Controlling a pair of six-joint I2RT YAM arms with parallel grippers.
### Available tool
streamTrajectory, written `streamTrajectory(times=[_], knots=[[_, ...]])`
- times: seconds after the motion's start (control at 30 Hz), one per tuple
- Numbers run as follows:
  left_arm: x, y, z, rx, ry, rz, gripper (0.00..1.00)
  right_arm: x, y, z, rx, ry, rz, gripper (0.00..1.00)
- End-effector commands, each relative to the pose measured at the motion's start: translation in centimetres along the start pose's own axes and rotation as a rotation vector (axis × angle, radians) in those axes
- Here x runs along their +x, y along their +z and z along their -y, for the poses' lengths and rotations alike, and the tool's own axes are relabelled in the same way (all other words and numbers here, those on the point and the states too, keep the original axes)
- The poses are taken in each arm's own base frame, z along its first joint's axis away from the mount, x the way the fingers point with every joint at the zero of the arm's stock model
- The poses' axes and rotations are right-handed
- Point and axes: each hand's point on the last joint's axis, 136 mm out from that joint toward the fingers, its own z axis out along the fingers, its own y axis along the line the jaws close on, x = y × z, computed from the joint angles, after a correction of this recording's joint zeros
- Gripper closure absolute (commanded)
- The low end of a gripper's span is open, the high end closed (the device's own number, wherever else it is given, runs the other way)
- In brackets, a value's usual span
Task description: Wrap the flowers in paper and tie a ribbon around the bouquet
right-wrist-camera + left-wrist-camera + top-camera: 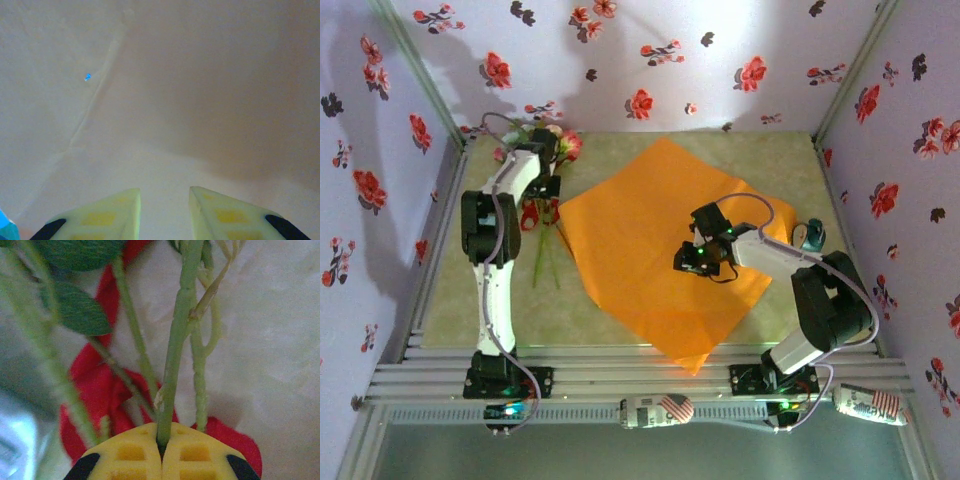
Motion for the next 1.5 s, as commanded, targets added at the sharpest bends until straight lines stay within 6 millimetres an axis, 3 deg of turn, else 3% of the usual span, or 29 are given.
streamTrajectory(times=[0.0, 0.17, 0.23, 0.3, 0.4, 0.53, 0.63, 0.73, 0.83, 0.93, 1.0, 1.03, 1.07, 1.13, 1.2, 1.27, 1.33, 1.4, 1.47], knots=[[-2.2, -7.6, -2.6, -0.088, -0.021, 0.149, 1.0, 0.0, 0.2, -0.6, -0.006, 0.003, -0.017, 0.68], [-2.6, -12.9, -3.3, -0.059, -0.079, 0.216, 1.0, -0.4, 0.1, -0.4, 0.005, 0.011, 0.001, 0.68], [-3.0, -14.9, -1.9, 0.056, -0.127, 0.248, 1.0, -0.6, -0.1, -0.3, 0.008, 0.013, 0.018, 0.68], [-3.4, -17.1, 2.1, 0.292, -0.176, 0.276, 1.0, -0.9, -0.3, -0.1, 0.008, 0.026, 0.04, 0.68], [-4.0, -20.7, 10.2, 0.636, -0.207, 0.308, 1.0, -1.7, -1.0, 0.2, -0.01, 0.067, 0.088, 0.69], [-4.3, -23.7, 21.0, 0.955, -0.211, 0.304, 1.0, -3.1, -2.3, 1.3, -0.038, 0.148, 0.161, 0.7], [-4.4, -23.4, 27.6, 1.089, -0.22, 0.266, 1.0, -3.6, -3.2, 3.1, -0.028, 0.224, 0.197, 0.74], [-4.4, -21.8, 32.4, 1.166, -0.249, 0.24, 1.0, -3.6, -3.3, 5.4, 0.002, 0.297, 0.19, 0.8], [-4.1, -20.1, 36.2, 1.248, -0.298, 0.195, 1.0, -3.4, -2.7, 7.1, 0.019, 0.353, 0.157, 0.86], [-3.2, -18.0, 38.6, 1.278, -0.325, 0.133, 1.0, -3.5, -2.0, 7.9, 0.033, 0.382, 0.133, 0.87], [-2.4, -16.0, 39.4, 1.258, -0.33, 0.099, 1.0, -3.5, -1.6, 8.1, 0.038, 0.391, 0.122, 0.88], [-2.0, -14.8, 39.5, 1.24, -0.336, 0.077, 0.94, -3.4, -1.4, 8.2, 0.041, 0.398, 0.114, 0.88], [-1.8, -14.0, 39.5, 1.222, -0.338, 0.061, 0.77, -3.4, -1.2, 8.2, 0.039, 0.402, 0.109, 0.88], [-2.0, -14.2, 38.6, 1.186, -0.325, 0.061, 0.59, -3.4, -1.1, 8.2, 0.037, 0.401, 0.105, 0.88], [-2.8, -16.0, 36.6, 1.123, -0.32, 0.097, 0.46, -3.2, -1.1, 8.3, 0.042, 0.392, 0.099, 0.88], [-4.0, -19.8, 33.7, 1.067, -0.286, 0.169, 0.39, -3.0, -0.9, 8.4, 0.051, 0.383, 0.091, 0.88], [-4.5, -22.1, 30.1, 0.978, -0.263, 0.215, 0.38, -3.0, -0.7, 8.5, 0.054, 0.375, 0.084, 0.88], [-4.9, -22.6, 25.2, 0.865, -0.27, 0.24, 0.39, -3.0, -0.6, 8.6, 0.057, 0.372, 0.08, 0.88], [-5.1, -20.9, 18.3, 0.738, -0.336, 0.224, 0.43, -3.1, -0.5, 8.5, 0.056, 0.365, 0.076, 0.88]])
